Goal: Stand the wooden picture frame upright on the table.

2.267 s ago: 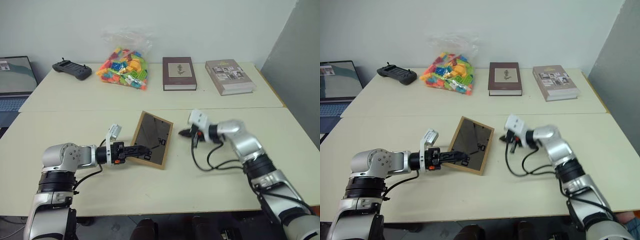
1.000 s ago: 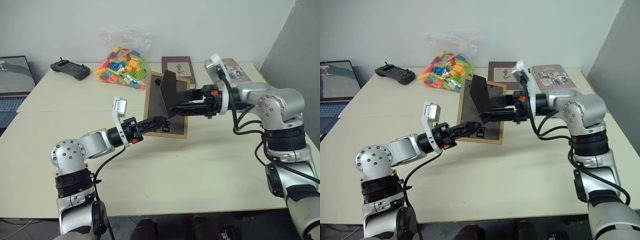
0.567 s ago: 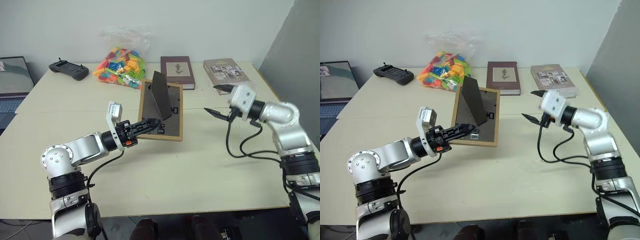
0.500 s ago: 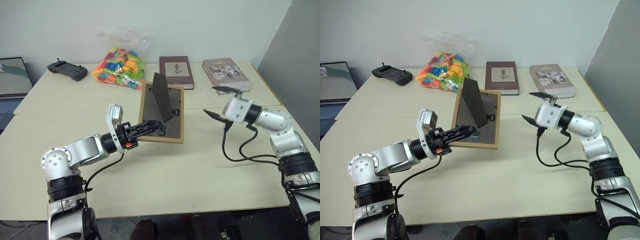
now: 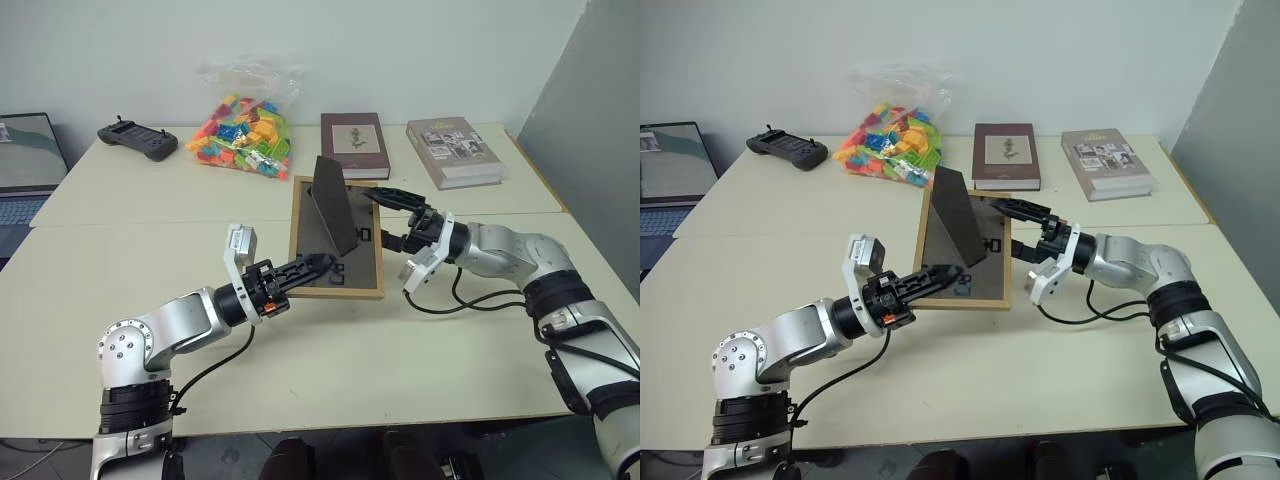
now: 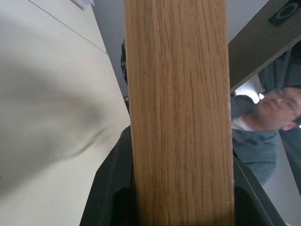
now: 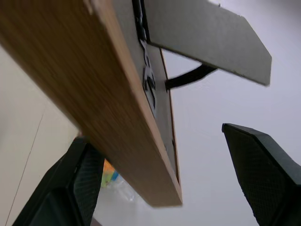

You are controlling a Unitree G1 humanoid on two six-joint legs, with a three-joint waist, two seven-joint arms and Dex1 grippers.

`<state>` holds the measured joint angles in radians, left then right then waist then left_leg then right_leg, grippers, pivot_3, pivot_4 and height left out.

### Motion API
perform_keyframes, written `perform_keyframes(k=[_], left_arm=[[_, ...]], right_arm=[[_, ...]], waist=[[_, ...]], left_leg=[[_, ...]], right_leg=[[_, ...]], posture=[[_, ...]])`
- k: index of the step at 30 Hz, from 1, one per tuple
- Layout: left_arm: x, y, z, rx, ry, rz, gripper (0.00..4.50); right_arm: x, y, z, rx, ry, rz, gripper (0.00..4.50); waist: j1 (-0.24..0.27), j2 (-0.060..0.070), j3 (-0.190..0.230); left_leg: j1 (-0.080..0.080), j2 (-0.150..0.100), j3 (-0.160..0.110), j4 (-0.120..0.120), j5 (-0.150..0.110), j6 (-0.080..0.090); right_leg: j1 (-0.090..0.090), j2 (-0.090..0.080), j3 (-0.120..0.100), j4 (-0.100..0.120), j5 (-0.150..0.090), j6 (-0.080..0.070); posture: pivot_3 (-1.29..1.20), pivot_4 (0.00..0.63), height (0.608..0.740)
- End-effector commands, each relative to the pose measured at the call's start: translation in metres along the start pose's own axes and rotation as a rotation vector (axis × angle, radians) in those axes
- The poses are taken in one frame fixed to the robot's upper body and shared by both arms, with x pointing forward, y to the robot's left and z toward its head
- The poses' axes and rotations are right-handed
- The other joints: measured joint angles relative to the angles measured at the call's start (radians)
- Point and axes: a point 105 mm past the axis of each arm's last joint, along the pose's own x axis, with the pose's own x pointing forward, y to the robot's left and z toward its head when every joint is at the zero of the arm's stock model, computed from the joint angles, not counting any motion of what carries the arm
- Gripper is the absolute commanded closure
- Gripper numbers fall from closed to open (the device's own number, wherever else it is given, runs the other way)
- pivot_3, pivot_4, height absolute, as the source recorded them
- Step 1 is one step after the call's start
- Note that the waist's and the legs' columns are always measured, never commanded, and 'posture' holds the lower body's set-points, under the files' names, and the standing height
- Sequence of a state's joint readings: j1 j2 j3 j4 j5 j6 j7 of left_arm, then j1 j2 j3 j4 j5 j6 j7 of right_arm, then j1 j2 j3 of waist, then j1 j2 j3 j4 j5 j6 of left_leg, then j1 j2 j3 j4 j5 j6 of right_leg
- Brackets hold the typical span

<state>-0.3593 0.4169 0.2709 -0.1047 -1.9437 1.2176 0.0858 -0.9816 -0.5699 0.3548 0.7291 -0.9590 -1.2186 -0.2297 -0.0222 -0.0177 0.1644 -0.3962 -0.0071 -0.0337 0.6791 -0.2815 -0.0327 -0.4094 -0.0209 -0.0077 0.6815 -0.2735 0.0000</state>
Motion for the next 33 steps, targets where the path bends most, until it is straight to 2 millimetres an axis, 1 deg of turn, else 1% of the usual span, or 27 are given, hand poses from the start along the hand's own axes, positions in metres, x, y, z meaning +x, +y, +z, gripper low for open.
perform_keyframes(k=[1,5,8,9,11,12,13,15,18,19,20,22,23,24,25,26,27,29,31,33], left_arm=[[0.001,-0.014,-0.001,0.03,0.011,-0.066,3.27],[0.001,-0.014,-0.003,0.026,0.026,-0.075,3.27],[0.0,-0.013,-0.006,0.018,0.034,-0.075,3.27],[0.0,-0.012,-0.007,0.019,0.033,-0.064,3.27],[0.001,-0.008,-0.006,0.017,0.017,-0.024,2.58],[0.002,-0.006,-0.004,0.011,-0.002,-0.01,2.42],[0.001,-0.004,0.0,0.006,-0.021,0.004,2.16],[-0.003,-0.003,0.009,0.014,-0.047,0.018,1.79],[-0.015,-0.013,0.033,0.079,-0.103,0.027,1.15],[-0.019,-0.018,0.045,0.104,-0.144,0.028,0.95],[-0.025,-0.024,0.057,0.139,-0.182,0.036,0.81],[-0.035,-0.033,0.069,0.208,-0.216,0.084,0.33],[-0.039,-0.033,0.072,0.254,-0.222,0.136,0.05],[-0.043,-0.031,0.072,0.306,-0.227,0.194,0.0],[-0.047,-0.027,0.07,0.415,-0.215,0.285,0.0],[-0.048,-0.021,0.067,0.527,-0.196,0.383,0.0],[-0.05,-0.016,0.066,0.631,-0.195,0.47,0.0],[-0.049,-0.01,0.062,0.824,-0.179,0.573,0.0],[-0.044,-0.004,0.051,0.982,-0.124,0.615,0.0],[-0.042,0.002,0.039,1.1,-0.082,0.627,0.0]], right_arm=[[0.006,-0.013,0.002,-0.033,-0.049,-0.047,1.41],[0.006,-0.016,-0.002,-0.044,-0.043,-0.057,2.18],[0.005,-0.019,-0.005,-0.048,-0.035,-0.064,2.86],[0.004,-0.019,-0.005,-0.049,-0.034,-0.064,2.9],[0.002,-0.021,-0.005,-0.054,-0.038,-0.063,2.94],[0.002,-0.022,-0.005,-0.056,-0.041,-0.063,2.98],[0.001,-0.024,-0.005,-0.057,-0.045,-0.063,3.14],[-0.002,-0.026,-0.004,-0.046,-0.05,-0.06,3.17],[-0.011,-0.029,-0.01,-0.006,-0.025,-0.06,3.17],[-0.015,-0.028,-0.013,0.012,-0.004,-0.054,3.17],[-0.02,-0.026,-0.016,0.037,0.016,-0.039,3.17],[-0.027,-0.02,-0.024,0.107,0.069,-0.02,3.17],[-0.029,-0.015,-0.028,0.161,0.104,-0.01,3.17],[-0.028,-0.011,-0.035,0.235,0.158,-0.013,3.17],[-0.024,-0.008,-0.047,0.357,0.244,-0.035,3.17],[-0.021,-0.003,-0.058,0.53,0.314,-0.043,3.17],[-0.016,0.003,-0.065,0.75,0.354,-0.055,3.17],[-0.007,0.011,-0.065,1.097,0.334,-0.05,3.17],[0.002,0.013,-0.064,1.309,0.308,-0.05,3.17],[0.011,0.016,-0.061,1.468,0.28,-0.046,3.17]], waist=[[0.0,0.0,0.0],[-0.001,0.0,0.0],[-0.002,0.0,0.0],[-0.002,0.0,0.0],[-0.002,0.0,0.0],[-0.002,0.0,0.0],[-0.001,0.0,0.0],[-0.001,0.0,0.0],[-0.003,0.0,0.0],[-0.003,-0.001,0.0],[-0.004,-0.001,0.0],[-0.005,-0.001,0.001],[-0.006,-0.002,0.001],[-0.007,-0.002,0.001],[-0.01,-0.002,0.001],[-0.013,-0.002,0.001],[-0.017,-0.002,0.001],[-0.018,-0.001,0.001],[-0.012,0.0,0.002],[-0.006,0.001,0.002]], left_leg=[[0.0,0.0,0.0,0.0,0.0,0.0],[0.001,0.0,0.0,0.0,0.0,0.0],[0.001,0.0,0.001,0.0,0.0,0.0],[0.001,0.0,0.001,0.0,0.0,0.0],[0.001,0.0,0.001,0.0,0.0,0.0],[0.001,0.0,0.001,0.0,0.0,0.0],[0.001,0.0,0.001,0.0,0.0,0.0],[0.001,0.0,0.001,0.0,0.0,0.0],[0.001,0.0,0.001,0.0,0.0,0.0],[0.001,0.0,0.001,0.0,0.0,0.0],[0.001,0.001,0.001,0.0,0.0,0.0],[0.001,0.001,0.001,0.0,0.0,0.0],[0.001,0.001,0.002,0.0,0.0,0.0],[0.001,0.001,0.002,0.0,0.0,0.001],[0.002,0.001,0.002,0.0,0.0,0.001],[0.003,0.001,0.003,-0.001,0.0,0.001],[0.004,0.002,0.002,-0.001,0.0,0.001],[0.005,0.003,0.003,-0.001,0.0,0.001],[0.004,0.003,0.002,-0.002,-0.001,0.001],[0.003,0.003,0.001,-0.003,-0.001,0.001]], right_leg=[[0.0,0.0,0.0,0.0,0.0,0.0],[0.001,0.0,0.0,0.0,0.0,0.0],[0.001,0.0,0.0,0.0,0.0,0.0],[0.001,0.0,0.0,0.0,0.0,0.0],[0.001,0.0,0.0,0.0,0.0,0.0],[0.001,0.0,0.0,0.0,0.0,0.0],[0.001,0.0,0.0,0.0,0.0,0.0],[0.001,0.0,0.001,0.0,0.0,0.0],[0.001,0.0,0.001,0.0,0.0,0.0],[0.001,0.0,0.001,0.0,0.0,0.0],[0.001,0.0,0.0,0.0,0.0,0.0],[0.001,0.0,0.0,0.0,0.0,0.0],[0.001,0.0,0.0,-0.001,0.0,0.0],[0.002,0.0,0.001,-0.002,0.0,0.0],[0.003,0.0,0.001,-0.002,0.0,0.0],[0.004,0.0,0.001,-0.003,0.0,0.0],[0.005,0.0,0.001,-0.003,0.0,0.0],[0.005,0.001,0.002,-0.002,0.0,0.0],[0.003,0.0,0.0,-0.001,0.0,0.0],[0.002,0.0,0.0,-0.002,0.0,-0.001]], posture=[[0.0,0.15,0.74],[0.0,0.15,0.74],[0.0,0.15,0.74],[0.0,0.15,0.74],[0.0,0.15,0.74],[0.0,0.15,0.74],[0.0,0.15,0.74],[0.0,0.15,0.74],[0.0,0.15,0.74],[0.0,0.15,0.74],[0.0,0.15,0.74],[0.0,0.15,0.74],[0.0,0.15,0.74],[0.0,0.15,0.74],[0.0,0.15,0.74],[0.0,0.15,0.74],[0.0,0.15,0.74],[0.0,0.15,0.74],[0.0,0.15,0.74],[0.0,0.15,0.74]])
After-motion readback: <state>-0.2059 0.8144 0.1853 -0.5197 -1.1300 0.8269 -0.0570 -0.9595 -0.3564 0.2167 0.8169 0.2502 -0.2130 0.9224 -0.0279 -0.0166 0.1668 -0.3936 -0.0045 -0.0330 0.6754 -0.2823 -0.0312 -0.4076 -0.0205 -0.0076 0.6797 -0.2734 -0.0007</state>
